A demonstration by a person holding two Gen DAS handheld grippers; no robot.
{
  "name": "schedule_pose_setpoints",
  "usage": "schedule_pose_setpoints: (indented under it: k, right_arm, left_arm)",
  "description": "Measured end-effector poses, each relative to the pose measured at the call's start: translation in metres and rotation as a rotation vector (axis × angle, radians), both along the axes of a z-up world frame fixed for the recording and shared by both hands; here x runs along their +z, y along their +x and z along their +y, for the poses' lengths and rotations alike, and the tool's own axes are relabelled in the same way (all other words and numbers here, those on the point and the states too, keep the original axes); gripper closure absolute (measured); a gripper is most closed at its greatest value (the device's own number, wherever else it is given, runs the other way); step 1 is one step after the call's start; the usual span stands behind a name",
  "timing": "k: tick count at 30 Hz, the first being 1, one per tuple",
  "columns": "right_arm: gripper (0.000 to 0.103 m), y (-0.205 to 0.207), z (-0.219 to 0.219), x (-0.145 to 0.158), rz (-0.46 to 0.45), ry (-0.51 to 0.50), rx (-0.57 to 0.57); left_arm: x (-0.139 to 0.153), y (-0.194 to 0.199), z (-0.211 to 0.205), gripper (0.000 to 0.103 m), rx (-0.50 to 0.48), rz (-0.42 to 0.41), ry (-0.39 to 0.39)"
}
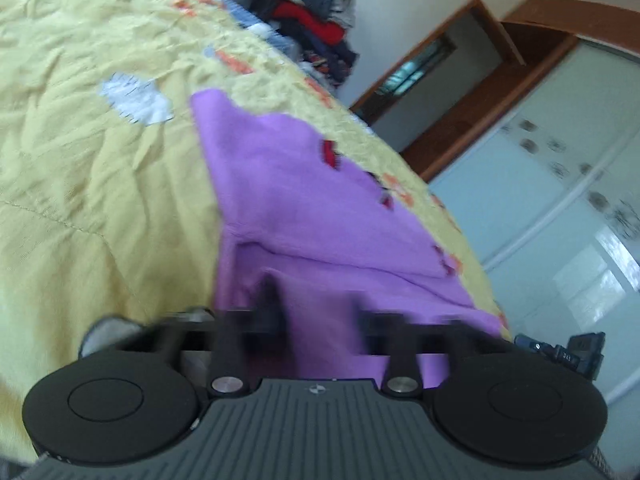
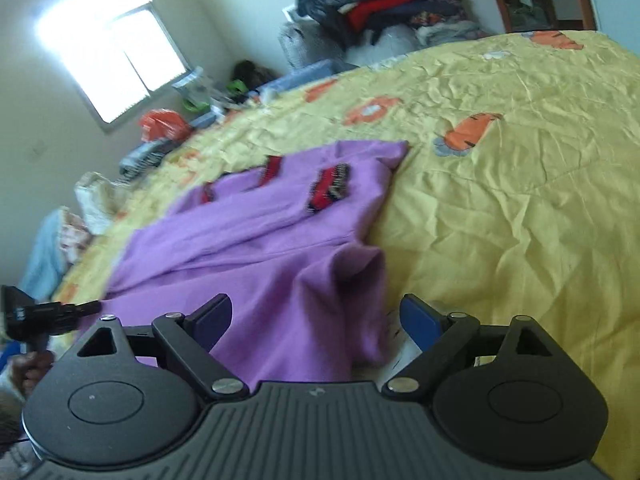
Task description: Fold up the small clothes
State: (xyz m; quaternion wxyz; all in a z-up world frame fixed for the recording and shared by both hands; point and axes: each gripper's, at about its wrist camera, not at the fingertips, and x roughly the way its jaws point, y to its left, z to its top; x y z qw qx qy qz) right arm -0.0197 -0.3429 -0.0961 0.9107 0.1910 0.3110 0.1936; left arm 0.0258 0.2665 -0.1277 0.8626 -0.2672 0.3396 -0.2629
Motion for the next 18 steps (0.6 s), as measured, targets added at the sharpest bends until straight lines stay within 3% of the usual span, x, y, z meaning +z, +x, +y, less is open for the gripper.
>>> schedule_pose_setpoints:
  k: [2, 5, 6, 10, 14, 16, 18]
  right_arm:
    - [0.011, -0.020, 0.003, 0.004, -0.055, -0.032, 0.011]
    - [0.009, -0.042, 0.006, 0.005, -0.112, -0.054, 0.012]
    - [0.000, -0.047, 0.007, 0.005, -0.114, -0.051, 0.014]
    - [0.000, -0.046, 0.014, 0.001, -0.039, -0.107, -0.004]
    - [0.000, -0.042, 0.016, -0.003, 0.001, -0.093, -0.011]
    - [0.000, -0.048, 0.021, 0.000, -0.031, -0.139, -0.024]
    - [0.000, -0.055, 0.026, 0.004, -0.065, -0.175, -0.031]
  left_arm:
    - [0.008, -0.026, 0.003, 0.012, -0.008, -0.061, -0.019]
    - [0.009, -0.060, 0.006, 0.012, -0.037, -0.079, -0.014]
    - [0.004, -0.069, 0.006, 0.012, -0.036, -0.074, -0.021]
    - [-0.031, -0.085, -0.001, 0.014, -0.088, 0.006, -0.042]
    - [-0.061, -0.080, -0.018, 0.027, -0.127, 0.071, -0.090]
    - [-0.067, -0.076, -0.026, 0.042, -0.160, 0.093, -0.109]
    - [-0.066, -0.076, -0.031, 0.069, -0.164, 0.100, -0.099]
